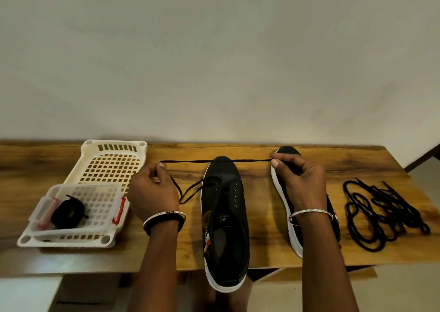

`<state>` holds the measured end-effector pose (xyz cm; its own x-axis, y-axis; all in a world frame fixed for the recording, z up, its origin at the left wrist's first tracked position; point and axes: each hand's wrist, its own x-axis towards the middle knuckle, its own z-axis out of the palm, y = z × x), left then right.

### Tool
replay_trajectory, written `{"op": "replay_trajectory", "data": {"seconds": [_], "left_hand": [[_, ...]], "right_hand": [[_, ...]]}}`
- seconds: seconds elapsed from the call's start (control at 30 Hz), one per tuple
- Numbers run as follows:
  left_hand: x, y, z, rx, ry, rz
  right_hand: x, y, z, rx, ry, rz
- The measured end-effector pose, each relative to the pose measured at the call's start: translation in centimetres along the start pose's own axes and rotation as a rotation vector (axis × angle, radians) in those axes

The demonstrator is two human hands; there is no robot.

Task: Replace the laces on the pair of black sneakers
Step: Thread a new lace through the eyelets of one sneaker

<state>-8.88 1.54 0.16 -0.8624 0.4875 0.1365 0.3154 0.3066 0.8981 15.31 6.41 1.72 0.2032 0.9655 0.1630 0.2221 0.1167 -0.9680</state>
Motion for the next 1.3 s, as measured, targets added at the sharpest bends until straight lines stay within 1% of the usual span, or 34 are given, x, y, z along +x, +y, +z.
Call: {"op": "replay_trajectory", "data": {"seconds": [0.07,0.1,0.2,0.27,0.33,0.4,0.53,0.63,0.7,0.83,0.87,0.93,1.03,1.1,1.17,1.23,1.3], "left_hand": [[0.2,-0.5,0.4,0.038,-0.122,0.061],[0.2,-0.6,0.6,0.051,-0.193,0.119],[-0.5,0.3,0.9,-0.002,-0.382,0.378],[-1.4,1.2,1.2,-0.091,-0.524,0.485],[-2.3,1.7,1.6,-0.125,-0.663,0.521],[-2.9,1.9,2.0,-0.171,-0.742,0.491],[-3.0,2.1,2.0,-0.188,-0.77,0.428],[-2.7,1.8,2.1,-0.157,-0.712,0.409],[-2.6,1.6,2.1,-0.135,-0.627,0.409],[-2.0,1.4,1.8,-0.139,-0.351,0.382],[-1.8,1.3,1.8,-0.141,-0.321,0.374],[-1.6,1.2,1.7,-0.152,-0.358,0.381],[-2.1,1.6,1.7,-0.183,-0.526,0.404],[-2.6,1.9,1.8,-0.227,-0.658,0.385],[-3.1,2.0,2.1,-0.236,-0.751,0.38],[-3.4,1.9,2.4,-0.212,-0.762,0.394],[-3.5,1.7,2.7,-0.213,-0.722,0.364]], "right_hand": [[0.0,0.0,0.2,-0.007,0.003,-0.004],[0.0,-0.1,0.4,-0.012,-0.028,-0.015],[-0.3,-0.9,1.7,-0.027,-0.181,-0.069],[-0.7,-1.6,2.8,-0.049,-0.282,-0.103],[-1.1,-2.1,4.0,-0.032,-0.345,-0.099],[-1.3,-2.2,4.7,-0.006,-0.362,-0.075],[-1.4,-2.0,4.8,-0.055,-0.39,-0.104],[-1.3,-1.7,4.4,-0.118,-0.384,-0.127],[-1.2,-1.5,4.2,-0.14,-0.351,-0.126],[-0.9,-1.1,3.6,-0.138,-0.264,-0.077],[-0.9,-1.1,3.5,-0.125,-0.25,-0.064],[-0.9,-1.1,3.4,-0.085,-0.232,-0.044],[-1.1,-1.5,4.0,-0.088,-0.247,-0.074],[-1.3,-1.8,4.6,-0.117,-0.283,-0.111],[-1.5,-2.0,5.0,-0.136,-0.319,-0.143],[-1.6,-1.9,5.1,-0.124,-0.337,-0.142],[-1.6,-1.9,5.1,-0.112,-0.34,-0.113]]}}
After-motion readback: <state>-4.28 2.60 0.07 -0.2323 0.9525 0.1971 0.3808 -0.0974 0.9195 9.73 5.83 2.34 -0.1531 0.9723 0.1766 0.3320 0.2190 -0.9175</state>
